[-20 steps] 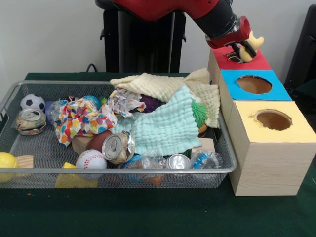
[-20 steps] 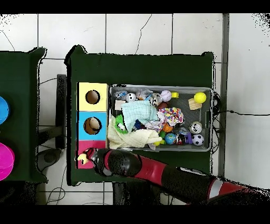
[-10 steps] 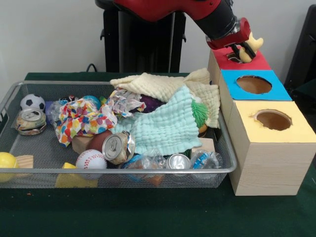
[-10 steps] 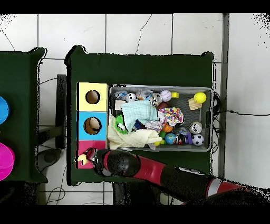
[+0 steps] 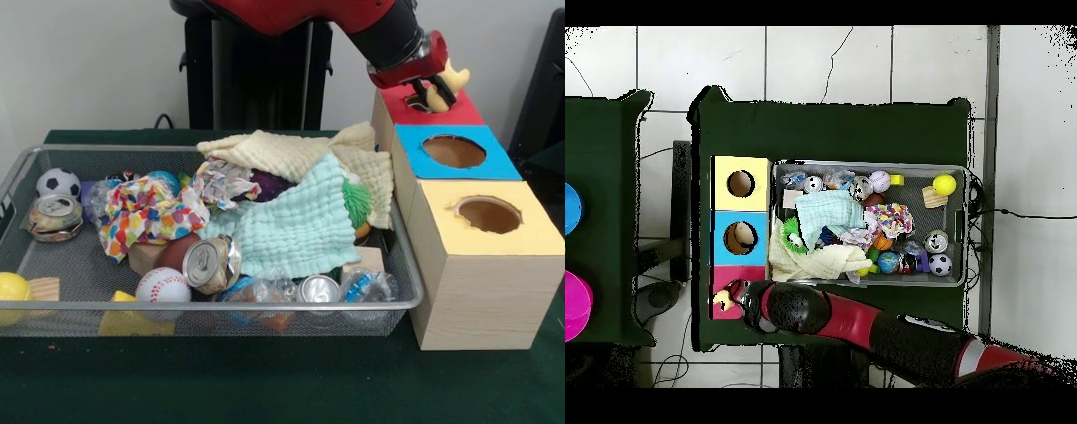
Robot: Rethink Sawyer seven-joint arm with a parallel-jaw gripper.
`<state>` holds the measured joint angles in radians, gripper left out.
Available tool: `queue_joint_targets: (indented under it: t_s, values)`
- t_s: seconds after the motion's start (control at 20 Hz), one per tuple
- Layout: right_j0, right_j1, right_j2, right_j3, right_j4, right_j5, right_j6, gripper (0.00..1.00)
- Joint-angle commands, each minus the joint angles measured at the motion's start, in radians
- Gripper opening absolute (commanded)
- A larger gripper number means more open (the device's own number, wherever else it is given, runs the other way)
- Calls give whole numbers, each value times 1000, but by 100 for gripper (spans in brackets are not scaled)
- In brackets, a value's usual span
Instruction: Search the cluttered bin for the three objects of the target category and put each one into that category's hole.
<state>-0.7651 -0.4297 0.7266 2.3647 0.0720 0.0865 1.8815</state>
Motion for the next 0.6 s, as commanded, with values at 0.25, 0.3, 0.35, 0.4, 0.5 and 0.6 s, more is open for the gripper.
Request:
queue_joint_targets:
  t_s: [0.25, 0.3, 0.35, 0.4, 0.5, 0.6]
  values:
    - [-1, -30, -14, -110, 24, 80, 108, 0]
    - [-2, -32, -12, -108, 25, 83, 109, 0]
    - [-3, -34, -11, -107, 28, 88, 110, 0]
    - [-4, -36, -9, -106, 31, 94, 112, 0]
    - [-3, -51, -2, -96, 40, 104, 121, 0]
    - [-5, -61, 3, -91, 50, 120, 129, 0]
